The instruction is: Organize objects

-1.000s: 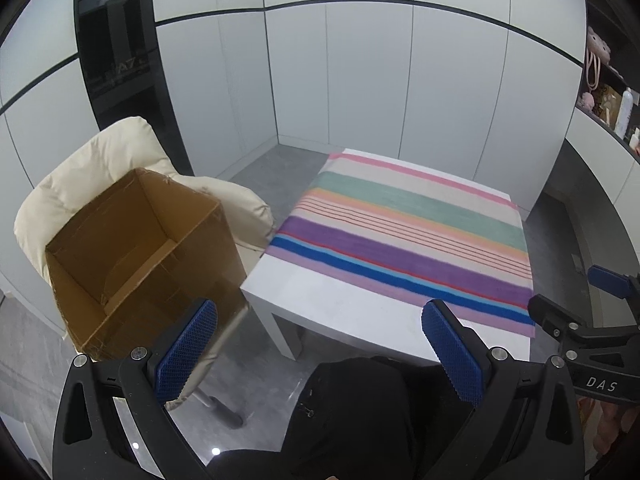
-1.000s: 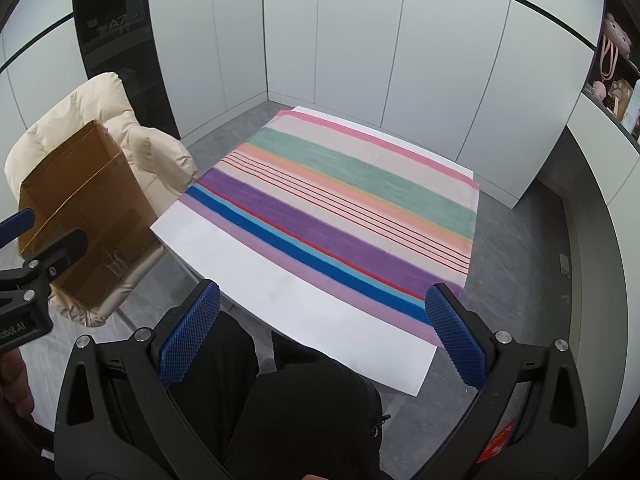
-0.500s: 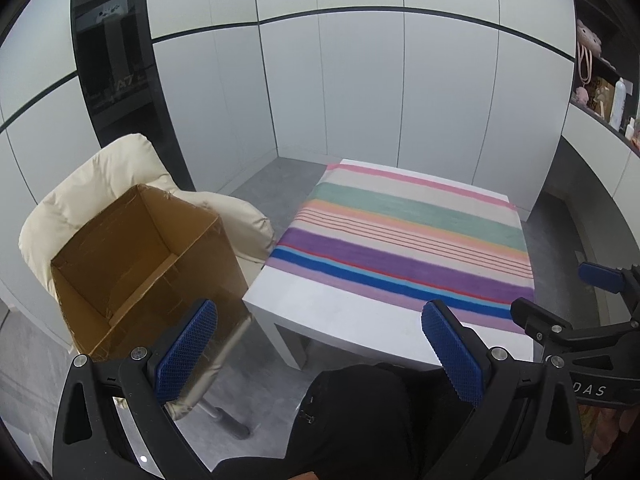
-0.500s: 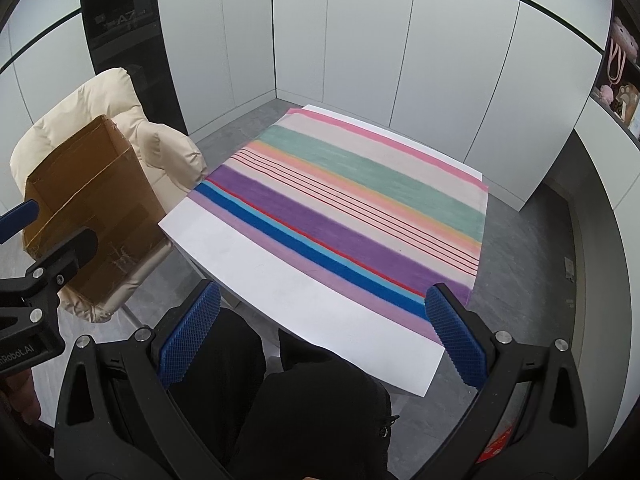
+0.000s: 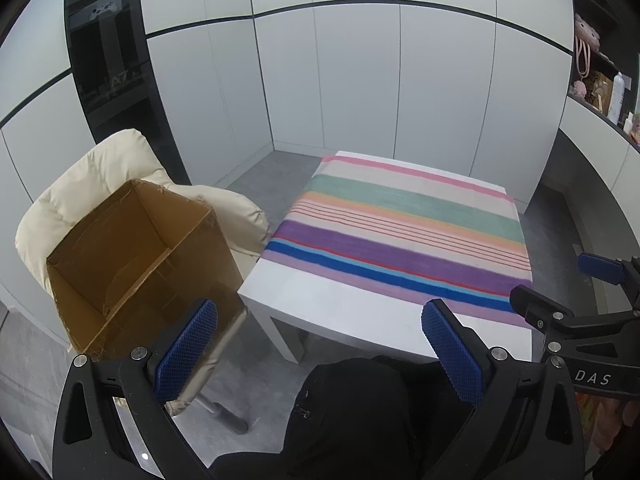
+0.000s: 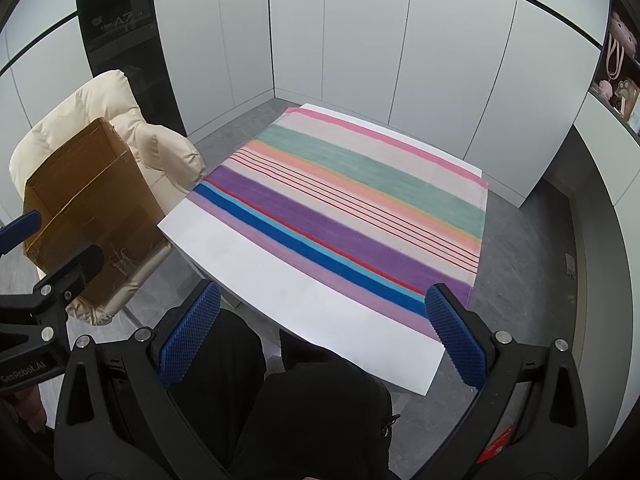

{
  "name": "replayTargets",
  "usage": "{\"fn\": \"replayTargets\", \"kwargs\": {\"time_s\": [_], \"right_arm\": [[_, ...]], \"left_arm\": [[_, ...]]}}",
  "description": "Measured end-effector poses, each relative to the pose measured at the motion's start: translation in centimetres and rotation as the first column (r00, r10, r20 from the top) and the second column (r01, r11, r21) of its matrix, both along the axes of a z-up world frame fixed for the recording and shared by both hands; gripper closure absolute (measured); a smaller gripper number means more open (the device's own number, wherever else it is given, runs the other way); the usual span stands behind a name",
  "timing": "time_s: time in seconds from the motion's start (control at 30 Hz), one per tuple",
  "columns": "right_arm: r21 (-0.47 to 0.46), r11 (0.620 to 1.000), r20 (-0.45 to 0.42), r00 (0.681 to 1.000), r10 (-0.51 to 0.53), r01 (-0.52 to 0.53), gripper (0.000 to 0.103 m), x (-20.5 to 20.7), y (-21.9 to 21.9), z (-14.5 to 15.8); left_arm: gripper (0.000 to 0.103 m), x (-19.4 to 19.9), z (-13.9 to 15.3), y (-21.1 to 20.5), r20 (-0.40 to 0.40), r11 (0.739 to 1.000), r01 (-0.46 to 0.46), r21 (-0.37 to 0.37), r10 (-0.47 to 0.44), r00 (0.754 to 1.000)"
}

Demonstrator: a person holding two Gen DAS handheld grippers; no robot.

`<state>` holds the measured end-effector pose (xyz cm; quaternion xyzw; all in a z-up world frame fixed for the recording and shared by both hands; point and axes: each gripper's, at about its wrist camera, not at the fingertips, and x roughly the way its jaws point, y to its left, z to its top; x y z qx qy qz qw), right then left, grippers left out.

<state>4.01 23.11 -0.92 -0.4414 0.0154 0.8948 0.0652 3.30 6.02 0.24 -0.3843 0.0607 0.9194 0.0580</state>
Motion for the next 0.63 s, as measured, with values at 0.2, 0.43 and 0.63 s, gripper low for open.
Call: {"fn": "replayTargets", "kwargs": {"time_s": [0.2,0.43,0.63], "right_arm": [[-0.001,1.0,-0.002,1.0,0.0,0.0,0.0,0.04,0.01,0.05],[0.001,1.0,-0.002,1.0,0.0,0.0,0.0,0.07,-0.04,0.06],[-0.001,1.0,-0.004,1.0,-0.003,0.003,0.0,0.09,-0.01,0.02]], "left_arm": [[0.0,-0.19,-0.17,-0.29,0.01,1.0,-0.008,0.008,0.008,1.0],[0.0,-0.3,-0.2,-0.46,0.017,1.0,-0.008,0.012,0.008,1.0],[0.0,-0.41,-0.28,-0.61,0.022,1.0,-0.004,0.013,0.004,1.0]]}}
